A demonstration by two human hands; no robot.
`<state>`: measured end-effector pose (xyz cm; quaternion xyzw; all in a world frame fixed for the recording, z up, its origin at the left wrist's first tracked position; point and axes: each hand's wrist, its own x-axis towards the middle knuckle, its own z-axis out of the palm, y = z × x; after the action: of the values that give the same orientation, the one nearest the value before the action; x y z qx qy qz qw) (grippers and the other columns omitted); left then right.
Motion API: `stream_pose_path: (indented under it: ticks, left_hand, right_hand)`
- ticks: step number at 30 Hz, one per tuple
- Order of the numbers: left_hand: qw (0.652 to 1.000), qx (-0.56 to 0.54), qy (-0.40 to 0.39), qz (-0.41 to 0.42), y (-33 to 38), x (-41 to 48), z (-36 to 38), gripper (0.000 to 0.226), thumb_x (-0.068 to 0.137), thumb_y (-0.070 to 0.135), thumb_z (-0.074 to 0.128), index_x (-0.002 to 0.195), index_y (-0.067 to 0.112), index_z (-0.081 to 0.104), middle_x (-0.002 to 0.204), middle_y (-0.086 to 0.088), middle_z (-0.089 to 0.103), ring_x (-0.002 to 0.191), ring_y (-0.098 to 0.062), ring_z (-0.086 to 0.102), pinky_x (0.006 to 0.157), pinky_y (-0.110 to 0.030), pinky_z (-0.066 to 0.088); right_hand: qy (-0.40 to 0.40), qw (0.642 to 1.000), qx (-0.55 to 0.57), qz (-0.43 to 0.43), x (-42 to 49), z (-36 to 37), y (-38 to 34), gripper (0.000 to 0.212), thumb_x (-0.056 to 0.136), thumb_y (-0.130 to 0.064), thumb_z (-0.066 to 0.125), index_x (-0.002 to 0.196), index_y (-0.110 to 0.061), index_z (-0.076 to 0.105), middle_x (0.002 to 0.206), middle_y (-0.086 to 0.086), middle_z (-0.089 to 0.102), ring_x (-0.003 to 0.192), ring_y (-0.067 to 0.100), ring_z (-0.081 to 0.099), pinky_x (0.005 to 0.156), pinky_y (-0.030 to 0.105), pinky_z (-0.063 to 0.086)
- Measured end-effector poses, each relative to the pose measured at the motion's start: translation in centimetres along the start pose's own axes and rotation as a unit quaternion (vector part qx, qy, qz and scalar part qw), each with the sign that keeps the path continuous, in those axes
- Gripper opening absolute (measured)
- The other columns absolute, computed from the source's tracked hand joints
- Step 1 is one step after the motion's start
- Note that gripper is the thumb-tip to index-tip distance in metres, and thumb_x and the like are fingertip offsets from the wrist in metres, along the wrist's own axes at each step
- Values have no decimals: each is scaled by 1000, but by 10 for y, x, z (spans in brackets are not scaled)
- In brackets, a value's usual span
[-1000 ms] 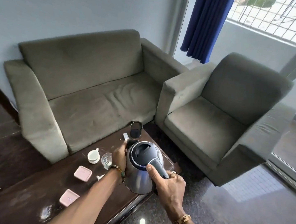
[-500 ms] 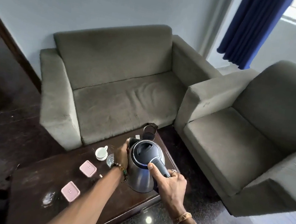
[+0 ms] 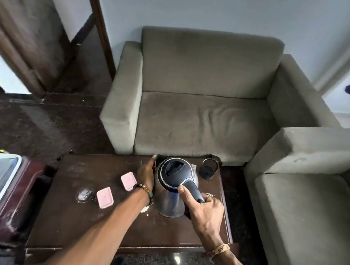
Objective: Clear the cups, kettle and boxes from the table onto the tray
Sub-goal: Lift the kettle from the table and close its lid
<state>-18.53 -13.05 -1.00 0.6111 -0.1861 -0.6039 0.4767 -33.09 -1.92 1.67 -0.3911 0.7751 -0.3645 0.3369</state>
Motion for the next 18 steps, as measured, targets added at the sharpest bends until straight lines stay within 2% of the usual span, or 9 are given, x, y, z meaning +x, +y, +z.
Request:
stream_pose_path:
  ticks: [2,3,5,8,10,13,15,18]
  left_hand:
    - [1000,0,3,-6,-1,10,-11,31,88,33,63,68,13,76,76,-3,75,73,-15,67,71,-26,54]
    - [1000,11,11,-4,-2,16,-18,33,88,35,63,64,16,77,73,0,75,68,-11,67,65,-23,53]
    - [999,30,23,-5,-5,28,-30,33,86,37,64,62,19,77,70,2,75,63,-9,66,59,-20,52]
    - [999,23,25,-25,-10,48,-46,31,87,35,65,69,12,76,77,-4,76,76,-19,66,77,-33,53]
    - [999,30,18,-24,-13,56,-52,30,87,34,64,67,15,78,77,-2,76,80,-19,67,81,-34,53]
    - [999,28,-18,-22,-14,67,-58,24,84,33,64,73,17,80,83,-4,77,82,-17,70,87,-35,54]
    - [999,27,-28,-32,-13,74,-61,25,82,32,66,80,11,79,87,-7,77,85,-20,70,88,-38,55]
    - [997,57,-36,-49,-16,86,-69,30,86,37,64,82,10,76,76,2,76,79,-19,67,81,-35,55]
  right_hand:
    - [0,1000,-21,-7,2,12,-3,96,47,-99,57,55,-3,50,39,-1,42,44,11,42,56,43,49]
    - [-4,1000,-28,-6,3,19,-3,98,46,-100,56,55,-3,48,38,-2,39,44,10,37,56,42,47]
    - [-19,1000,-19,13,2,33,-1,95,47,-97,60,53,-3,47,38,-1,39,47,12,39,58,44,49]
    - [-34,998,-39,35,3,54,4,100,47,-99,58,58,0,51,41,5,44,48,12,39,57,43,50]
    - [-45,997,-58,30,4,64,6,101,49,-101,54,60,-1,52,41,2,45,47,11,37,56,42,48]
    - [-79,996,-16,36,5,75,7,96,59,-97,54,58,-1,49,42,0,47,46,11,41,57,43,50]
    - [-115,992,-1,58,7,79,2,100,62,-99,45,52,0,51,42,8,54,44,13,46,59,40,50]
    - [-173,977,-23,127,12,85,-10,110,59,-104,34,48,3,55,55,24,65,44,17,55,63,36,52]
